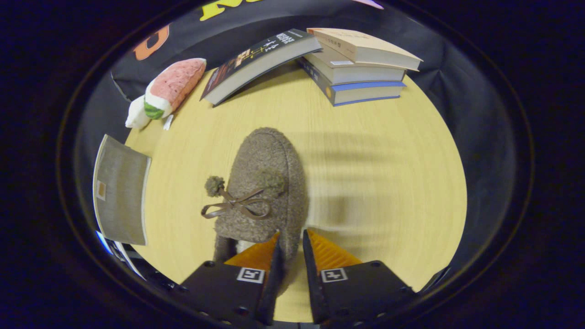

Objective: Open the storage box then place both shoes into the box .Put the left shoe in first, then the right shoe, with the right side of both shoes facing outward in a uniform manner.

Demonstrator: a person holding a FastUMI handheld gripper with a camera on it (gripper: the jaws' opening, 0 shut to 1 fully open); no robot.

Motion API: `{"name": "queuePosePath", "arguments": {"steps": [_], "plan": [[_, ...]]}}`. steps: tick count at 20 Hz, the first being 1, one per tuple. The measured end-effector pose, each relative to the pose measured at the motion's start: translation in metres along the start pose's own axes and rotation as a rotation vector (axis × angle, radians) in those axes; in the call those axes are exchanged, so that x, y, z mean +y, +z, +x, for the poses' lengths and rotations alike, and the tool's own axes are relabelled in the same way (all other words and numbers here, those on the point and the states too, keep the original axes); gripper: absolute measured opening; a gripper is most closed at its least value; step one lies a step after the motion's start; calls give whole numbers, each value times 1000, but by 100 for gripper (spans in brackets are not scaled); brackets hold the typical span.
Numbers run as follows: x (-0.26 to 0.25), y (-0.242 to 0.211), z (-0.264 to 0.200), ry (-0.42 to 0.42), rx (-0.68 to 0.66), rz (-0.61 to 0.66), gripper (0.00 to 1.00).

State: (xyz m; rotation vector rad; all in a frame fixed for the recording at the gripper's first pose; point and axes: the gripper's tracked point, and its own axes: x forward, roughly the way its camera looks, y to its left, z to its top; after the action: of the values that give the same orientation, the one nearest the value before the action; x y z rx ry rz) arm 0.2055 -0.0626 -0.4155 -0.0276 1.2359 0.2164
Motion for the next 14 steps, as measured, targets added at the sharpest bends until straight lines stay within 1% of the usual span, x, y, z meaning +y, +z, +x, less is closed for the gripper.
{"name": "queuePosePath", "arguments": {"steps": [1, 3, 5, 8, 11, 14], "plan": [[0, 0, -1, -4, 7, -4, 20], [-1, -2, 1, 4, 7, 15, 20], [-1, -3, -3, 22, 13, 54, 3], [-1, -9, -12, 22, 14, 90, 3], [13, -11, -35, 87, 7, 160, 2], [27, -2, -71, 124, -24, 176, 3]]}}
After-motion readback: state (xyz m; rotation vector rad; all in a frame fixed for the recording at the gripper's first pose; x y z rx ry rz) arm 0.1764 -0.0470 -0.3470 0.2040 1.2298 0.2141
